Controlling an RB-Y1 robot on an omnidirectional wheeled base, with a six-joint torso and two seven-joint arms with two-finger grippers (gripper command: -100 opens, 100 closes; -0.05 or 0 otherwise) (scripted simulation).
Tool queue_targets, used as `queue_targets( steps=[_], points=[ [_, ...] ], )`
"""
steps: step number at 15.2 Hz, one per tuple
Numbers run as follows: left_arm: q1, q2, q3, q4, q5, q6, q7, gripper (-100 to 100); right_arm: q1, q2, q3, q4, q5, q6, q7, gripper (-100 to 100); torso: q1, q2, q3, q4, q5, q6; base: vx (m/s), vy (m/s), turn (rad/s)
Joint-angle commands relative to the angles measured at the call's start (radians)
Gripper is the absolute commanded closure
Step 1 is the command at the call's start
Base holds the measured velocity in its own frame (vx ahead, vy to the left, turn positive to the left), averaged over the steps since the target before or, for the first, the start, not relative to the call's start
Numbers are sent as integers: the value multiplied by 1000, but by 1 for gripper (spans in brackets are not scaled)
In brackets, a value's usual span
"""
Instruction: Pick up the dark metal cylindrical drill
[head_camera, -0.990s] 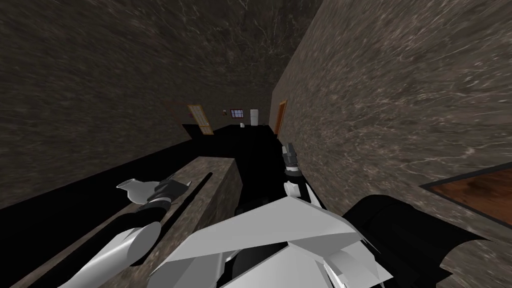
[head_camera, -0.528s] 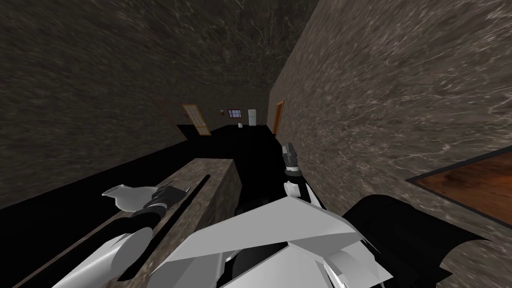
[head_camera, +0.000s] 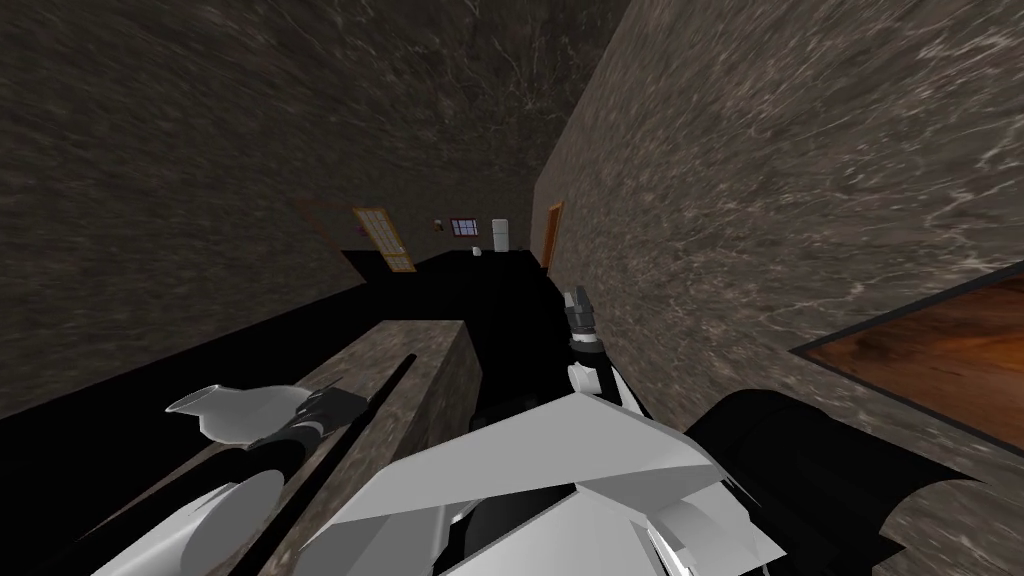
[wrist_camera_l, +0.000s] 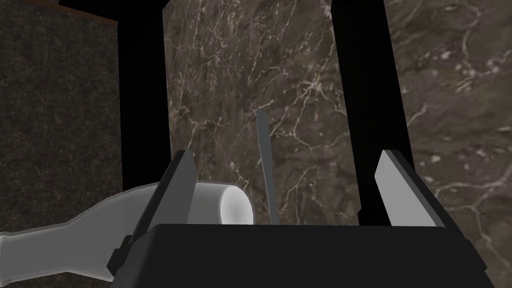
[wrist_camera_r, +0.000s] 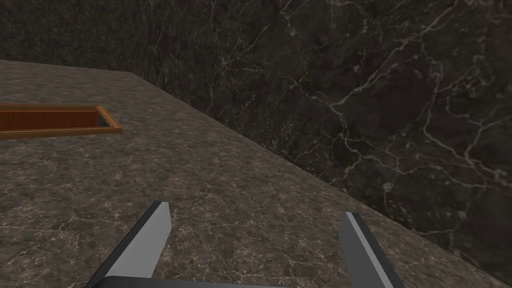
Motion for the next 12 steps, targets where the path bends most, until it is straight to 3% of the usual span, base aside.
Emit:
queue_targets(
  steps=[1, 2, 3, 5, 6, 8, 9, 12],
  points=[
    [5, 1, 13, 2, 13, 50, 23, -100, 0, 0, 0, 0, 0, 0, 0, 0, 0, 0, 0, 0, 0, 0, 22, 19, -87],
    [5, 1, 13, 2, 13, 58, 23, -100, 0, 0, 0, 0, 0, 0, 0, 0, 0, 0, 0, 0, 0, 0, 17, 16, -41],
    [16, 5, 32, 11, 37, 87, 49, -100, 0, 0, 0, 0, 0, 0, 0, 0, 0, 0, 0, 0, 0, 0, 23, 13, -99],
    [16, 5, 32, 11, 37, 112, 49, -100, 0, 0, 0, 0, 0, 0, 0, 0, 0, 0, 0, 0, 0, 0, 21, 13, -56],
    [28, 9, 50, 20, 61, 145, 74, -100, 0, 0, 0, 0, 0, 0, 0, 0, 0, 0, 0, 0, 0, 0, 20, 12, -79],
    [28, 9, 50, 20, 61, 164, 74, -100, 0, 0, 0, 0, 0, 0, 0, 0, 0, 0, 0, 0, 0, 0, 22, 13, -60],
    [39, 14, 67, 29, 83, 198, 98, -100, 0, 0, 0, 0, 0, 0, 0, 0, 0, 0, 0, 0, 0, 0, 22, 12, -85],
    [50, 19, 82, 38, 103, 261, 122, -100, 0, 0, 0, 0, 0, 0, 0, 0, 0, -1, 0, 0, 0, 0, 28, 16, -86]
  ],
)
